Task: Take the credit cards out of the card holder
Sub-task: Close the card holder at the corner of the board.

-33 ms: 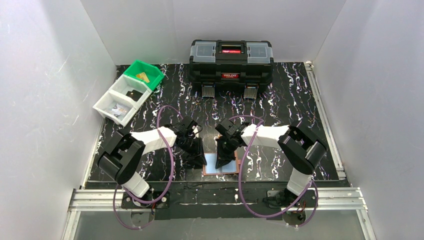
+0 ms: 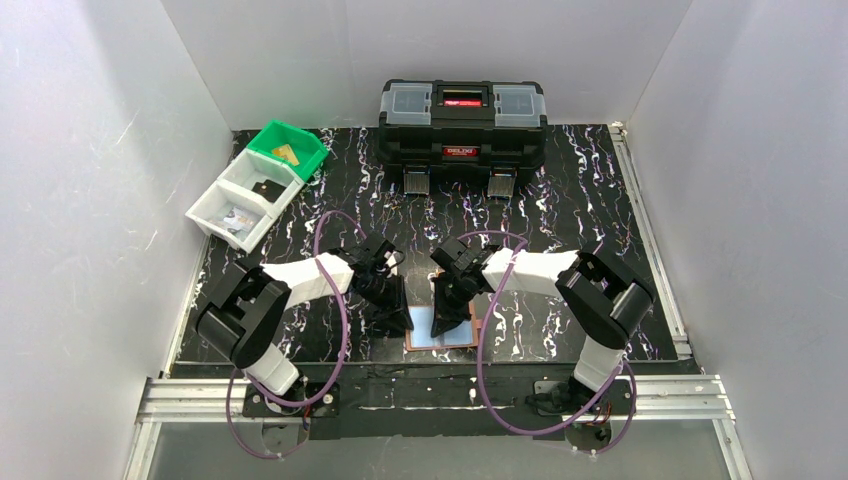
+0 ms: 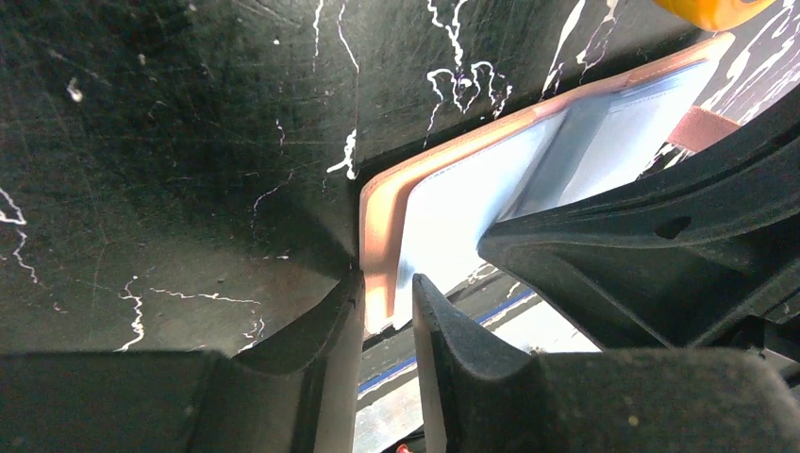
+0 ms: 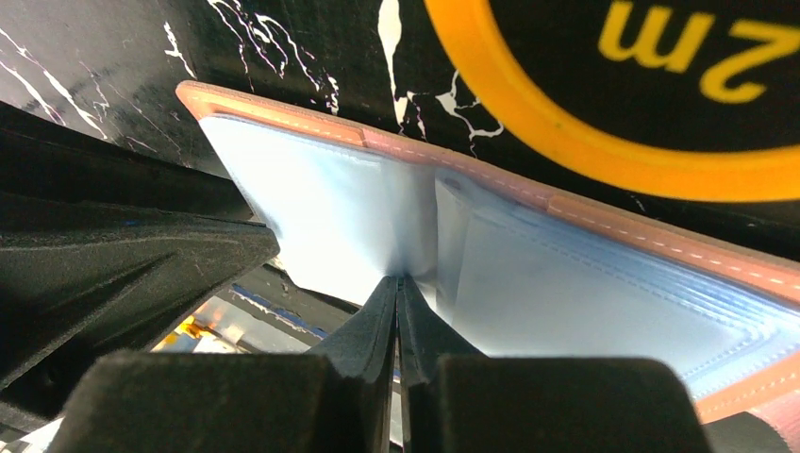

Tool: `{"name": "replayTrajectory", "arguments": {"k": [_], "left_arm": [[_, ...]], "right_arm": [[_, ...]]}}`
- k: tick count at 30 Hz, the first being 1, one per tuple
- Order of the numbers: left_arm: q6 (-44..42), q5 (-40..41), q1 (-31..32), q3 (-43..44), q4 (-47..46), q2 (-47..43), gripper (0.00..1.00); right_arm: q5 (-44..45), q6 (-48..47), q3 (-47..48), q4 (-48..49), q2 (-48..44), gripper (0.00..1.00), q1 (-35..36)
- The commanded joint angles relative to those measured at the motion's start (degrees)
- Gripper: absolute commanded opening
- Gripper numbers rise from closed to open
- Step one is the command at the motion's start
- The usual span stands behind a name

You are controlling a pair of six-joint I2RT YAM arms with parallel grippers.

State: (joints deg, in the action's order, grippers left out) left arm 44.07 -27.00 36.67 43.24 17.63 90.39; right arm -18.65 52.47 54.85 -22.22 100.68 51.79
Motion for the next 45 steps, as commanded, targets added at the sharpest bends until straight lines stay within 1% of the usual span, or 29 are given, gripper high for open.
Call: {"name": "replayTrajectory", "arguments": {"k": [1,7,12,15,18,29,40,45], "left_arm": [[0.65,-1.98,1.70,1.07,-2.38,1.62,0.23],[1.70,-1.51,2.22,1.25,-2.53,-0.60,0.23],[0.97,2.68,2.18,2.29,2.11,-4.94,0.25],[0.22,3.94,2.24,3.46,4.73,-6.57,0.26],[-0.10,4.13,2.25,3.65,5.40,-7.38,0.27],[-0.83,3.49,2.24,3.88,5.02,-4.22,0.28],[-0.78,0.63,2.40,2.03,-0.62,0.27,0.29],[-0.68,0.72,2.83,2.16,-0.83,1.88,0.29]], "right_arm": [[3.04,0.31,-3.61,2.11,4.35,0.09,2.00],[2.92,0.35,-3.70,2.34,4.32,0.09,2.00],[2.91,0.44,-3.70,2.34,4.35,0.09,2.05],[2.79,0.44,-3.75,2.40,4.47,0.09,1.99],[2.75,0.44,-3.71,2.47,4.53,0.08,2.00],[2.74,0.53,-3.70,2.43,4.56,0.08,2.00],[2.66,0.44,-3.57,2.30,4.81,0.08,2.05],[2.66,0.26,-3.35,2.19,4.94,0.08,2.00]]}}
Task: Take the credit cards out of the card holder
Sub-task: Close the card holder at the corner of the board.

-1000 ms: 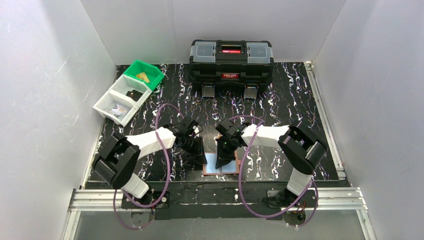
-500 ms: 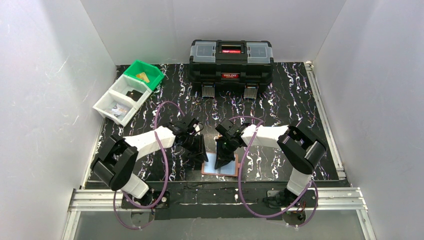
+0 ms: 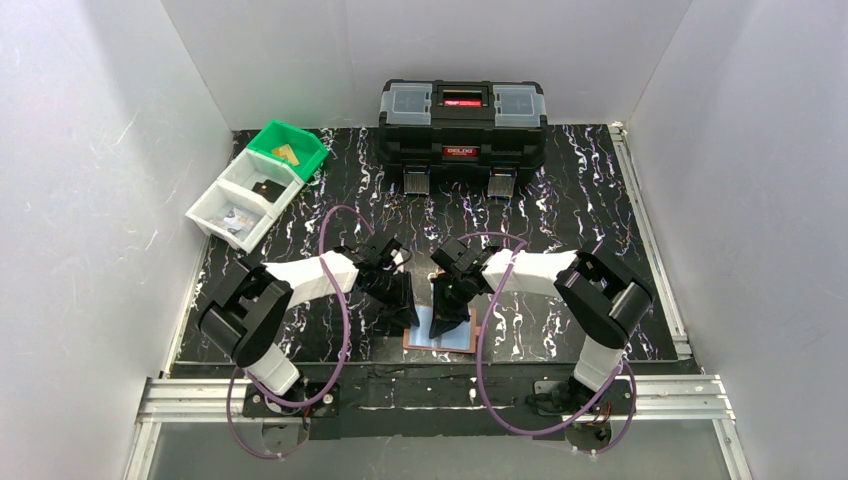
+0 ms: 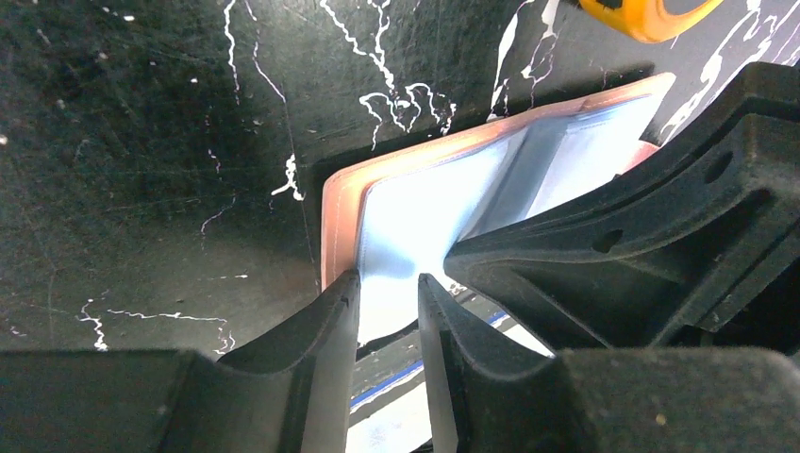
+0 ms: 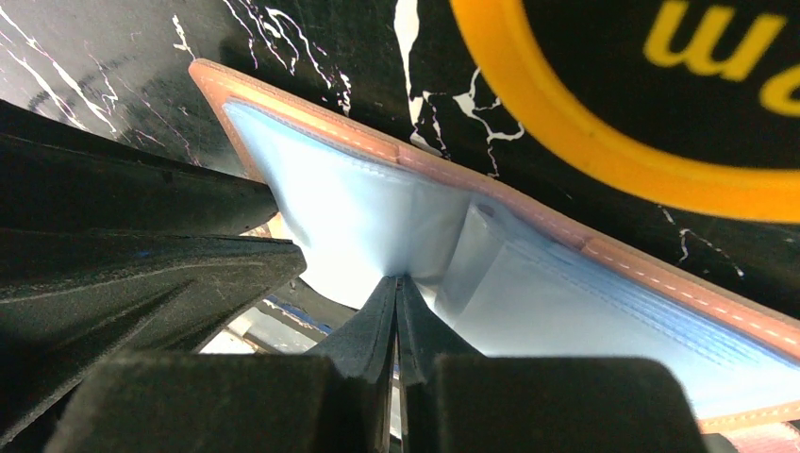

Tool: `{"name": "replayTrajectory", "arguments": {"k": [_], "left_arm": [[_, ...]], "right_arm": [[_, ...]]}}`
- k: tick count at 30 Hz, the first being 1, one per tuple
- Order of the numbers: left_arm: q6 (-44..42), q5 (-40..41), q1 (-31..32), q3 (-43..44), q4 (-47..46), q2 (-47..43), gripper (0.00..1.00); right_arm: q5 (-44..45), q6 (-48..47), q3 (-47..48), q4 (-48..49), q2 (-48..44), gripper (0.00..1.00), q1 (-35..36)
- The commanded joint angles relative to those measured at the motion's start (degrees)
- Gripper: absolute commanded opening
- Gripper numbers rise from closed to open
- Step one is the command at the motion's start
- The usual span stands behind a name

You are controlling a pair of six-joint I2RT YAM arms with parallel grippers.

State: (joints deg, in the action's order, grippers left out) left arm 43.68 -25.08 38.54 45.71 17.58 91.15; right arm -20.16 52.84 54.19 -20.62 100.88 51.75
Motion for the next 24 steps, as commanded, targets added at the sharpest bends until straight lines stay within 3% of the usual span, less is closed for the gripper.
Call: {"name": "replayTrajectory", "arguments": {"k": [1,13,24], "left_arm": [[-0.22,-1.32,1.07,-0.56,-1.18,1.12,0.29],[2.07,-1.06,2.50,-0.17,-3.08,2.22,0.21],[-2.39,8.19,2.49,1.82,7.22,-0.46,0.29]], "right_arm": [[4.17,-0.15,-2.73,0.58,4.67,0.08,2.04],[4.16,-0.11,-2.76,0.63,4.75,0.08,1.97],[4.08,0.08,-3.40,1.11,4.48,0.08,1.94]]}}
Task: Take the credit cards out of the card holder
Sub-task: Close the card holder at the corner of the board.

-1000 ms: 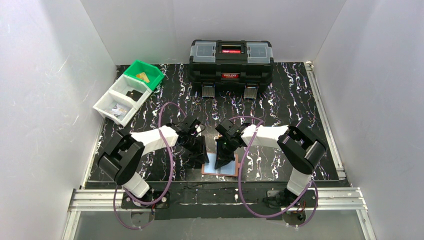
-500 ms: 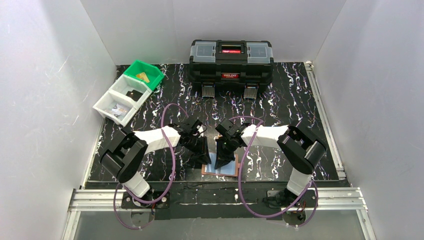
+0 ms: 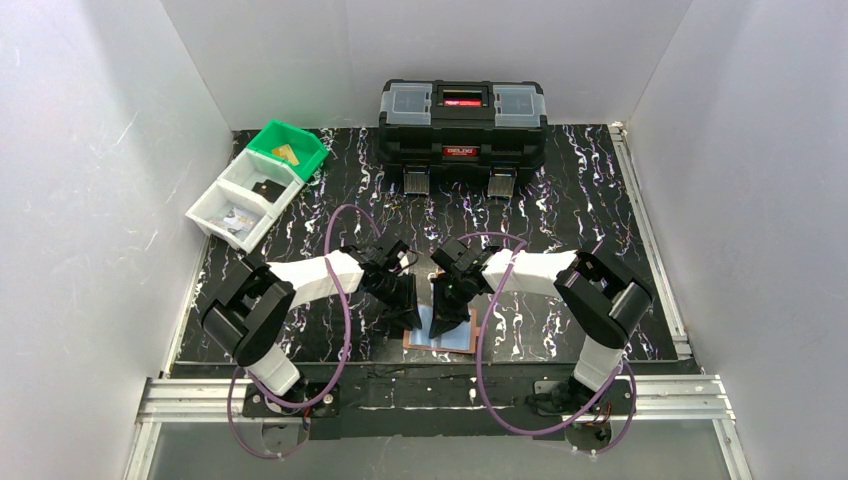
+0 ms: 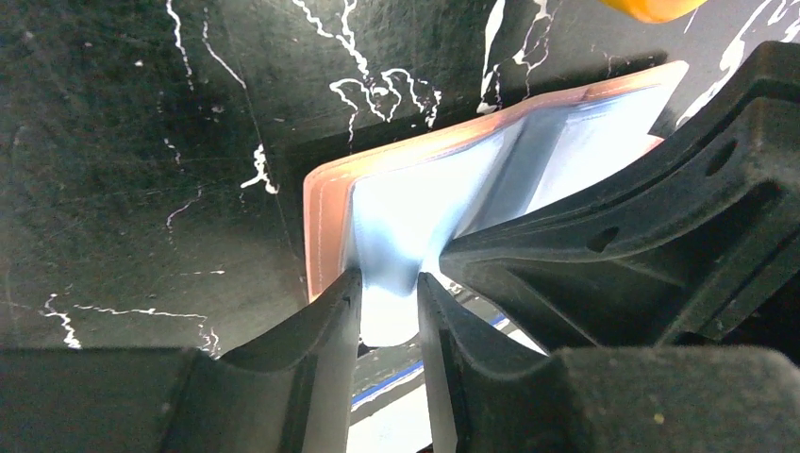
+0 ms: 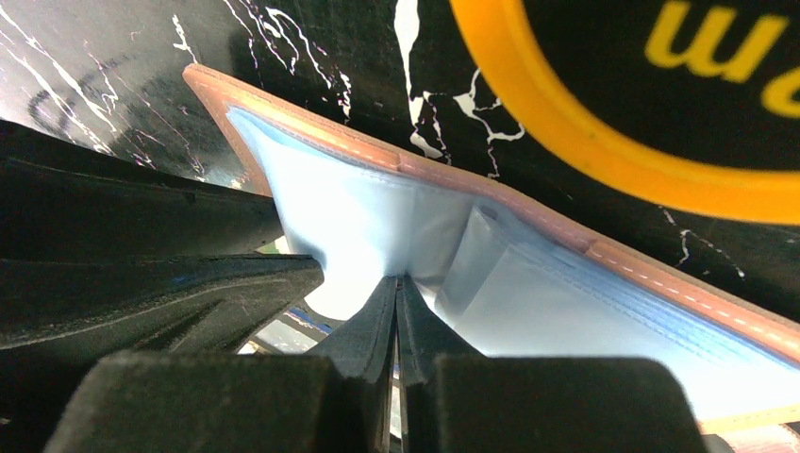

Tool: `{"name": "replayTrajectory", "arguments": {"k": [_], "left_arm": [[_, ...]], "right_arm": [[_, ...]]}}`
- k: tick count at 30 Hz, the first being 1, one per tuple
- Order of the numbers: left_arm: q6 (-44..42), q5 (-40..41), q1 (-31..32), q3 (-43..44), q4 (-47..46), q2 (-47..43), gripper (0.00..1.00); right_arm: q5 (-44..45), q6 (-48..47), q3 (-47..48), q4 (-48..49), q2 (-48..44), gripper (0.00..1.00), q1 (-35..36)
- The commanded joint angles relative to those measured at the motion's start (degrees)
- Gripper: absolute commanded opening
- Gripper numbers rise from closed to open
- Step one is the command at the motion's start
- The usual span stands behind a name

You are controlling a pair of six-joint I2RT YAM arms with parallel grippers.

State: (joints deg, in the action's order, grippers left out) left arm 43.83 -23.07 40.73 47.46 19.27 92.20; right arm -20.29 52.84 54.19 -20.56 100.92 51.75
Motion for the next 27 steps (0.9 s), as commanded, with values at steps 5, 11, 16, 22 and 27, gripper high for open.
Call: {"name": "replayTrajectory", "arguments": {"k": [5,11,16,22,27], "left_arm": [[-3.37,7.66,0.29,0.64,7.49,-1.55,0.32],[-1.73,0.46,0.33,-0.98,0.63,0.24,0.32],[1.75,-5.17,0.42,-1.87,-6.16,1.97,0.23],[1.82,-4.42,0.53,-0.98,-5.31,0.32,0.18],[-0.93,1.70,0.50,0.37,1.10,-3.32,0.21]], "right_arm": [[4.18,0.12,-3.32,1.04,4.46,0.08,1.89],[4.21,0.16,-3.44,1.07,4.34,0.08,1.89],[4.03,0.15,-3.49,1.30,4.46,0.08,1.87],[4.03,0.16,-3.46,1.31,4.54,0.08,1.87],[3.92,0.13,-3.72,1.48,4.54,0.08,1.82]]}}
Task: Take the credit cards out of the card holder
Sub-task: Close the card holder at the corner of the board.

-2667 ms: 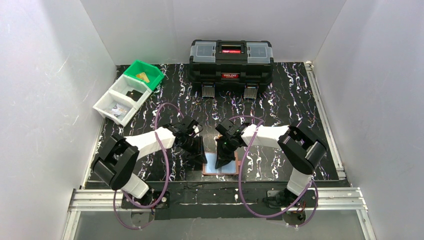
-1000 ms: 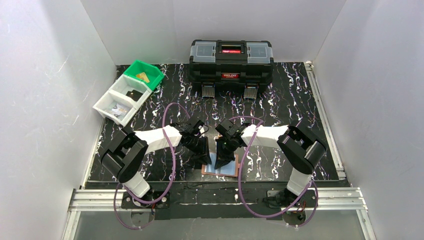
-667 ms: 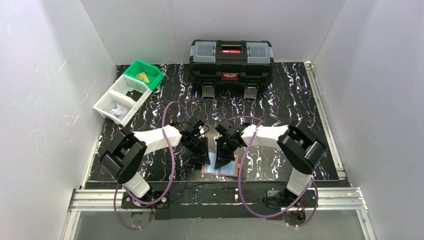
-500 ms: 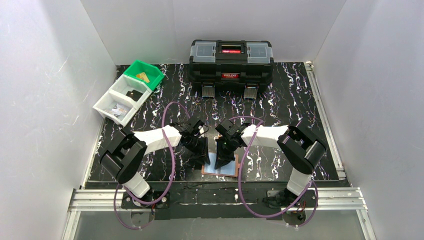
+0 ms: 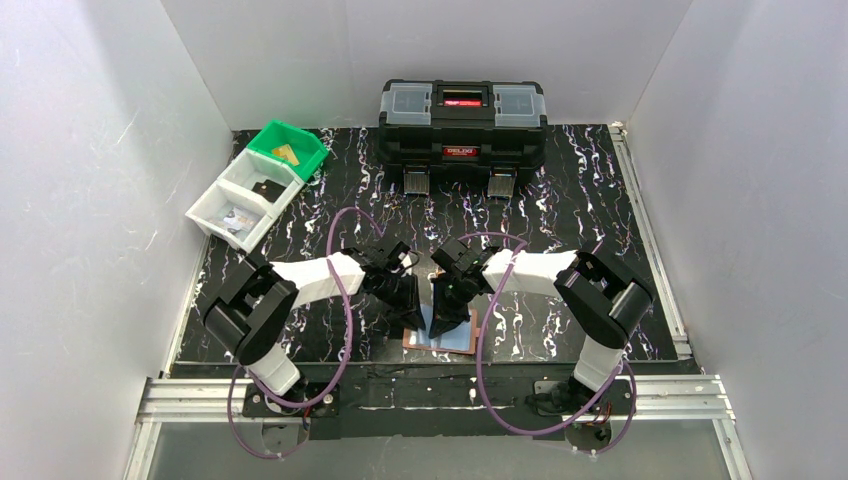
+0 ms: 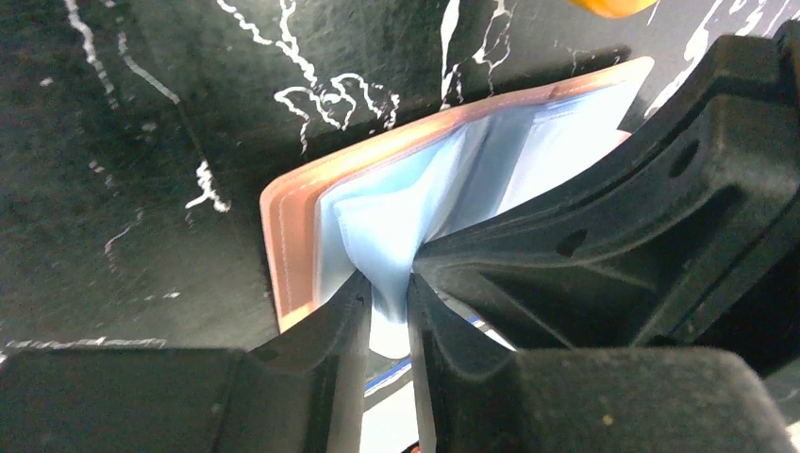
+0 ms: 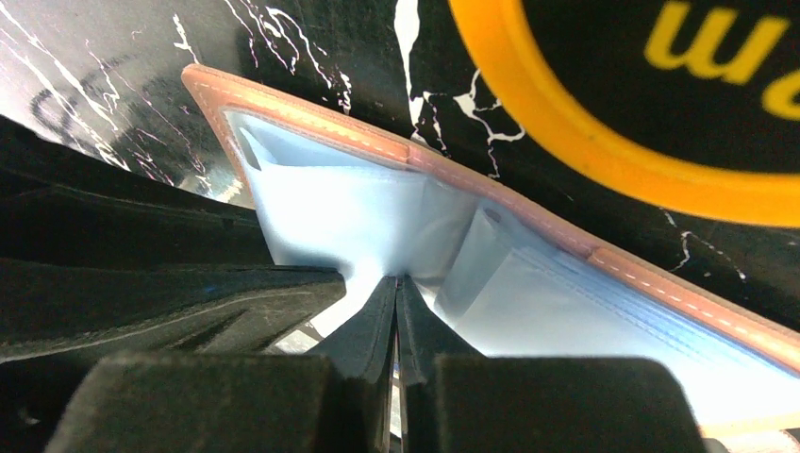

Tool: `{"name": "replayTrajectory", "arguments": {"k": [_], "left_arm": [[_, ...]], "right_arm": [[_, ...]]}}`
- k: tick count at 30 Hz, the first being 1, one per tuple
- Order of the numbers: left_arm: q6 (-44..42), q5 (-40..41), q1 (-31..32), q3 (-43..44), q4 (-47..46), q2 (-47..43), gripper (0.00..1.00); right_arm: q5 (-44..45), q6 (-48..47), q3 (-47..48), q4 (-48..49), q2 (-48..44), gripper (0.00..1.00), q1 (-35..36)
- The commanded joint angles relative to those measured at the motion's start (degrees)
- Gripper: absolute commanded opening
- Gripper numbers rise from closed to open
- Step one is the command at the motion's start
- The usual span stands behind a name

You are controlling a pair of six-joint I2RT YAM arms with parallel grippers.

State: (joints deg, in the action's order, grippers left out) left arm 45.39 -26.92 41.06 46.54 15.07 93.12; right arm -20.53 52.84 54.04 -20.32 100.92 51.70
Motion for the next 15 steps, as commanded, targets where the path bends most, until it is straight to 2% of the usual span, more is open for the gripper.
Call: {"name": "replayTrajectory", "arguments": {"k": [1,4,7,10,15], "left_arm": [[-2.89,7.36,0.14,1.83,7.15,-5.31,0.23],[-5.11,12.68,-0.55,3.53,12.03,-8.47,0.31],[-7.03,14.50,-1.86,4.17,14.63,-9.69,0.37],[-8.36,13.09,-2.97,4.21,15.31,-8.31,0.44],[-8.07,8.98,-3.17,2.52,10.96,-4.96,0.55]], "right_arm": [[4.18,0.14,-3.58,1.24,4.54,0.08,1.83],[4.10,0.11,-3.66,1.33,4.48,0.08,1.80],[3.96,0.16,-3.60,1.46,4.62,0.08,1.77],[3.84,0.00,-3.45,1.51,4.97,0.08,1.75],[3.84,0.06,-3.68,1.51,4.68,0.08,1.73]]}}
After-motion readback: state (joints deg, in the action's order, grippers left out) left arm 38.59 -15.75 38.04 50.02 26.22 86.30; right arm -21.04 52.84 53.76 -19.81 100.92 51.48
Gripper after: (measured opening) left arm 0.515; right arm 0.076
